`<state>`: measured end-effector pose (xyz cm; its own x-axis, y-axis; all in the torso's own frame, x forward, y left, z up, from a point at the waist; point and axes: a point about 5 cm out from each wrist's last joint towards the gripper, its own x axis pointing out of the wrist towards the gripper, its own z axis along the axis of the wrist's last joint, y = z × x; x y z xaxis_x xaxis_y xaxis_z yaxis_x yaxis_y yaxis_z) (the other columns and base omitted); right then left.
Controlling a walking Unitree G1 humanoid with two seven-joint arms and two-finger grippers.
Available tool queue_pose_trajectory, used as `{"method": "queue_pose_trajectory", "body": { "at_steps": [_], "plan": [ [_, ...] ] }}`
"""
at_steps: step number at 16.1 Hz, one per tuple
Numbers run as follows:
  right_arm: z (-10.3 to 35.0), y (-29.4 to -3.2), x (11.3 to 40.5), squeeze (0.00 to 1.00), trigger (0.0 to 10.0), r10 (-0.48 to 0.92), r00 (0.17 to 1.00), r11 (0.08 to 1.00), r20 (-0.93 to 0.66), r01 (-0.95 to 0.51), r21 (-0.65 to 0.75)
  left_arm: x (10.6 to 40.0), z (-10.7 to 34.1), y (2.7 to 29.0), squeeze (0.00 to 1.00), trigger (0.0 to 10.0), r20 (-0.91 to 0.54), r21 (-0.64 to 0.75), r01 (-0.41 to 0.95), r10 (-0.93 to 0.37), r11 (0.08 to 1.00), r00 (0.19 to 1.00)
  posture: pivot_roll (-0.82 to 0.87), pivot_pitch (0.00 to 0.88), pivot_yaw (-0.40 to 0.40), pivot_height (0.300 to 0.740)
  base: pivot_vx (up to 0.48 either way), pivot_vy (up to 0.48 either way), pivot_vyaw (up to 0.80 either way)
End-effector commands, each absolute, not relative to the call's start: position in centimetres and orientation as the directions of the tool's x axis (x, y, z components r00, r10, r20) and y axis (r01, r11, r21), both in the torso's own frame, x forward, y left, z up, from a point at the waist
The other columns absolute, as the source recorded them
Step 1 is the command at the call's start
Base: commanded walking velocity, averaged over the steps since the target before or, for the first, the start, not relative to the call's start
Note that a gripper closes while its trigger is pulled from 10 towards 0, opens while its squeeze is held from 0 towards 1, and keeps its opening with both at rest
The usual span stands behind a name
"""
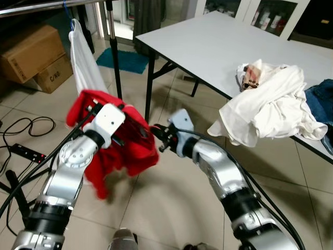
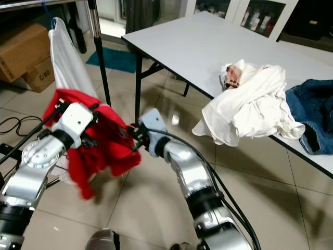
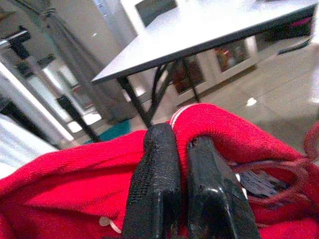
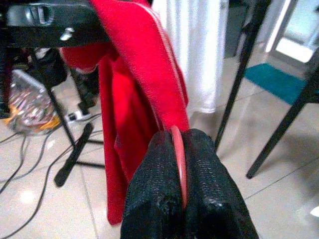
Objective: Hang hanger
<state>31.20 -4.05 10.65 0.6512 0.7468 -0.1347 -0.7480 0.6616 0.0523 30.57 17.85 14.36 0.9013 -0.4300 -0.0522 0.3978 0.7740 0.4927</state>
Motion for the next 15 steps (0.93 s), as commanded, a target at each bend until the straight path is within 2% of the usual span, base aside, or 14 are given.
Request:
{"method": "queue_pose_trajectory", "body": {
  "at_steps": [1,3,6,9,11,13,15],
  "plan": [
    [12.8,-4.3,31.5,0.00,10.0,0.733,0.680,0.681,-0.032,-0.732,0.028,30.4,14.6,16.5,0.00,10.0,-0.018,0.462,0.459,-0.510,0.759,0.860,0.12,0.027,-0.043,0.740,0.000,0.000,0.00],
    [12.5,-4.7,31.4,0.00,10.0,0.703,0.710,0.712,-0.041,-0.702,0.032,30.6,14.4,15.7,0.00,10.0,-0.003,0.436,0.497,-0.551,0.750,0.835,0.11,0.025,-0.038,0.740,0.000,0.000,0.00],
    [12.4,-4.5,31.1,0.00,10.0,0.686,0.726,0.727,-0.053,-0.686,0.028,30.8,13.5,14.9,0.00,10.0,-0.044,0.495,0.532,-0.591,0.687,0.805,0.08,0.026,-0.023,0.740,0.000,0.000,0.00],
    [13.1,-3.4,31.0,0.00,10.0,0.680,0.731,0.733,-0.043,-0.680,0.024,31.7,12.1,14.3,0.00,10.0,-0.121,0.543,0.526,-0.559,0.655,0.820,0.07,0.025,-0.013,0.740,0.000,0.000,0.00],
    [13.2,-3.1,31.0,0.00,10.0,0.681,0.732,0.732,-0.026,-0.680,0.027,32.2,12.0,13.3,0.00,10.0,-0.101,0.535,0.516,-0.555,0.669,0.826,0.07,0.021,0.006,0.740,0.000,0.000,0.00],
    [12.5,-3.8,31.1,0.00,10.0,0.636,0.770,0.772,-0.053,-0.634,0.047,32.5,12.7,12.4,0.00,10.0,-0.030,0.473,0.490,-0.542,0.733,0.840,0.06,0.025,0.015,0.740,0.000,0.000,0.00],
    [12.7,-4.5,30.7,0.00,10.0,0.630,0.776,0.777,-0.025,-0.629,0.037,32.4,12.5,11.9,0.00,10.0,-0.008,0.417,0.502,-0.549,0.758,0.835,0.04,0.024,0.023,0.740,0.000,0.000,0.00]
  ]
}}
